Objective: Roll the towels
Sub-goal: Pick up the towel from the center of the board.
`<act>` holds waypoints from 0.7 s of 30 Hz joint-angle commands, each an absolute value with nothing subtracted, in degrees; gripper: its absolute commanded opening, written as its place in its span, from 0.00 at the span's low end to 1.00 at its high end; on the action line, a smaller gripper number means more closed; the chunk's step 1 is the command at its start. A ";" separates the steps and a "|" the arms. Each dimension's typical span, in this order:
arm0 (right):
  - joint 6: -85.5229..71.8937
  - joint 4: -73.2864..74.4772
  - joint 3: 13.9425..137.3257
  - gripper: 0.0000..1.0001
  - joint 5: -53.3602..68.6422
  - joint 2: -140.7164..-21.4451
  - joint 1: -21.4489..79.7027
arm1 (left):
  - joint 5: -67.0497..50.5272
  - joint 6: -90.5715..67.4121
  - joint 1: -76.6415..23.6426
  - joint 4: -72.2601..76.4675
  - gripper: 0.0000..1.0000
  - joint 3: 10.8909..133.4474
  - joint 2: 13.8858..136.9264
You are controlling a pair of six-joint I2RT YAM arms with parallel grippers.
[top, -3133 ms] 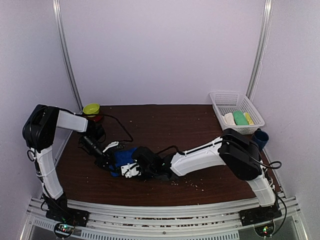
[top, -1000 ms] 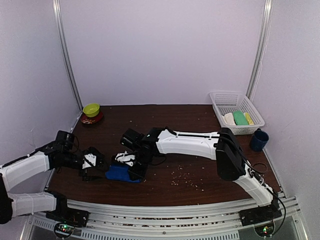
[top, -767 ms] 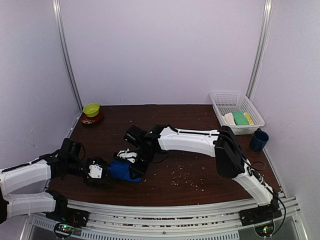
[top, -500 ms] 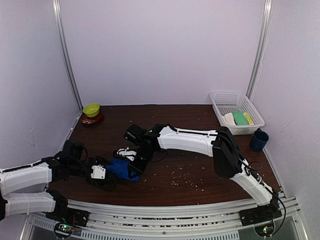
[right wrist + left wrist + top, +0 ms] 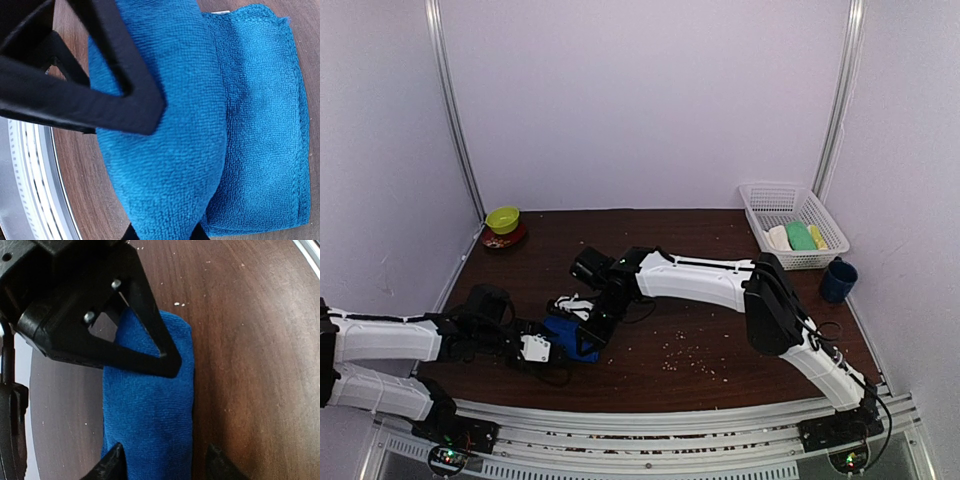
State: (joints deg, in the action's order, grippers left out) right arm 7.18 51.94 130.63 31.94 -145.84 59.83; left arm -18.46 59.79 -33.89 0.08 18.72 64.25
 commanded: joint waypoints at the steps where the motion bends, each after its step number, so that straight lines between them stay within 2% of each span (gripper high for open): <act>1: 7.52 53.96 129.69 0.18 29.21 -149.45 59.30 | -16.49 58.02 -34.31 2.74 0.48 21.27 67.30; 3: 7.79 53.84 129.57 0.21 29.17 -148.98 59.03 | -16.06 57.62 -34.43 2.03 0.38 21.96 68.56; 6: 7.95 53.26 129.16 0.25 29.24 -147.70 58.42 | -15.76 57.31 -34.37 -0.23 0.28 22.93 69.58; 9: 8.15 52.46 128.61 0.35 28.96 -145.64 57.64 | -16.11 57.17 -34.37 -4.95 0.18 24.67 70.75; 14: 7.95 48.68 125.11 0.59 27.84 -139.87 55.65 | -16.61 56.15 -34.37 -11.09 0.02 27.70 73.95; 17: 7.05 44.85 120.26 0.71 26.00 -134.91 54.28 | -17.05 55.11 -34.30 -13.72 0.00 29.67 76.55; 18: 6.66 43.73 118.68 0.80 25.19 -132.73 53.85 | -17.12 54.62 -34.34 -14.40 0.00 30.38 77.57; 19: 6.07 41.80 117.17 0.98 24.17 -130.86 53.50 | -17.07 54.16 -34.30 -14.93 0.00 31.03 78.64; 21: 4.48 38.97 112.34 1.00 20.81 -127.02 52.83 | -17.05 52.78 -34.29 -15.58 0.00 32.20 80.60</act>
State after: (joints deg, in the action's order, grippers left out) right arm 6.90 45.63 118.06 27.92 -136.81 54.81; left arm -16.99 55.66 -34.20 -8.34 30.85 76.44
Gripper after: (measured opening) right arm 0.952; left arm 0.088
